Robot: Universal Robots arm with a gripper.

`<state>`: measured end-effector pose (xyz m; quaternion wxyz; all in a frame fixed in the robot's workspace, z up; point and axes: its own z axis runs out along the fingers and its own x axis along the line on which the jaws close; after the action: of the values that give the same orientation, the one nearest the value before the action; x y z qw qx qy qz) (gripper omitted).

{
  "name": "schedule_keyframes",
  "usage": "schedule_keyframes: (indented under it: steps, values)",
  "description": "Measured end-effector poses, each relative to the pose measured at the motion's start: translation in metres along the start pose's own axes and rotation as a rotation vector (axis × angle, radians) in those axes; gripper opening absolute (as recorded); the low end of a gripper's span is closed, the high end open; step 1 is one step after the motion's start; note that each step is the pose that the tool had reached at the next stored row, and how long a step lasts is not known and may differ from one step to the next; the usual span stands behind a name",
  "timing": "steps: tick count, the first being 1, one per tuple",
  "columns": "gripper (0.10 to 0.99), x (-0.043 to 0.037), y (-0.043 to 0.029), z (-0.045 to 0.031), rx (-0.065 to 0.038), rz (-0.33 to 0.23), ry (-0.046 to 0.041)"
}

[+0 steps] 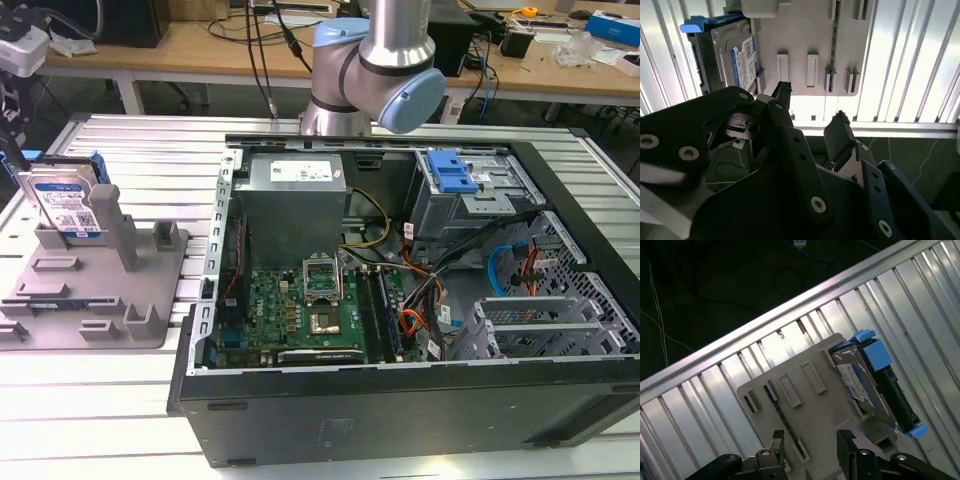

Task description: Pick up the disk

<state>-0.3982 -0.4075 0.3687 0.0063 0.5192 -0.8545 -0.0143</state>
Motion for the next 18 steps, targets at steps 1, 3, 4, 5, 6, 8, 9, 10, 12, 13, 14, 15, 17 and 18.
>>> schedule_keyframes:
  steps: [1,3,4,5,6,8,9,10,12,13,14,15,17,18]
  values:
    - [0.541,0.0000,0.0000,0.0001,0.000,-0.019,0.0005]
    - [0.541,-0.0001,0.0000,0.0001,0.000,-0.069,0.0020]
    - [0.541,-0.0001,0.0000,0.0001,0.000,-0.090,0.0026]
    - [0.541,-0.0001,0.0000,0.0001,0.000,-0.109,0.0033]
    - [0.541,-0.0001,0.0000,0.0001,0.000,-0.126,0.0038]
    - [0.541,-0.0001,0.0000,0.0004,0.000,-0.172,0.0054]
    - [0.541,-0.0001,0.0000,0.0005,0.000,-0.193,0.0062]
    - [0.541,-0.0001,-0.0001,0.0007,0.000,-0.212,0.0069]
    - [0.541,-0.0001,0.0000,0.0012,0.000,-0.250,0.0091]
    - [0.541,-0.0001,-0.0001,0.0016,0.001,-0.274,0.0106]
    - [0.541,-0.0001,-0.0001,0.0019,0.002,-0.291,0.0114]
    - [0.541,-0.0001,-0.0001,0.0027,0.005,-0.335,0.0131]
    - [0.541,-0.0001,-0.0002,0.0036,0.009,-0.379,0.0147]
    - [0.541,-0.0002,-0.0003,0.0037,0.010,-0.387,0.0158]
